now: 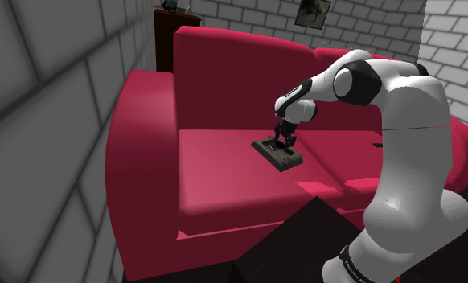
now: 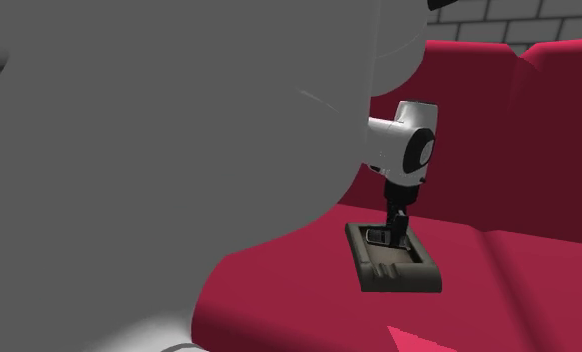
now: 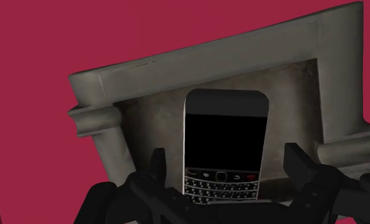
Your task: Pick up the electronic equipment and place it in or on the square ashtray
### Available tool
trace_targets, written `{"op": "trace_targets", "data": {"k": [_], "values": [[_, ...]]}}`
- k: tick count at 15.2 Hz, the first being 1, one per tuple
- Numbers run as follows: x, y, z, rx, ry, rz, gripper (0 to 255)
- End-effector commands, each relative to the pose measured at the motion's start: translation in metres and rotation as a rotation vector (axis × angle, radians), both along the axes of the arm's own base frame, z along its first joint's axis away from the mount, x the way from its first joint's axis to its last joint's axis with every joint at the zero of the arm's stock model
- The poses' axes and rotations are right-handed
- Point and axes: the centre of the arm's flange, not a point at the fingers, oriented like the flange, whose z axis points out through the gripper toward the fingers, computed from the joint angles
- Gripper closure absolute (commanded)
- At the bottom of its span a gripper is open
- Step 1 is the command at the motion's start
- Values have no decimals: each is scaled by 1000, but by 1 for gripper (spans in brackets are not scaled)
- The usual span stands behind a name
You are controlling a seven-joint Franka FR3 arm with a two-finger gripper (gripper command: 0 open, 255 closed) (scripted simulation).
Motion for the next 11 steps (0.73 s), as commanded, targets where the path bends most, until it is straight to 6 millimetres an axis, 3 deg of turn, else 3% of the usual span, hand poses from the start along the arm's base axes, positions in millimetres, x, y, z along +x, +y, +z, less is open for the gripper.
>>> {"op": "trace_targets", "data": {"k": [1, 3, 11], "values": [[-2, 0, 20, 0, 0, 0, 0], [-4, 0, 43, 0, 0, 0, 0], [-4, 0, 43, 0, 0, 0, 0]]}}
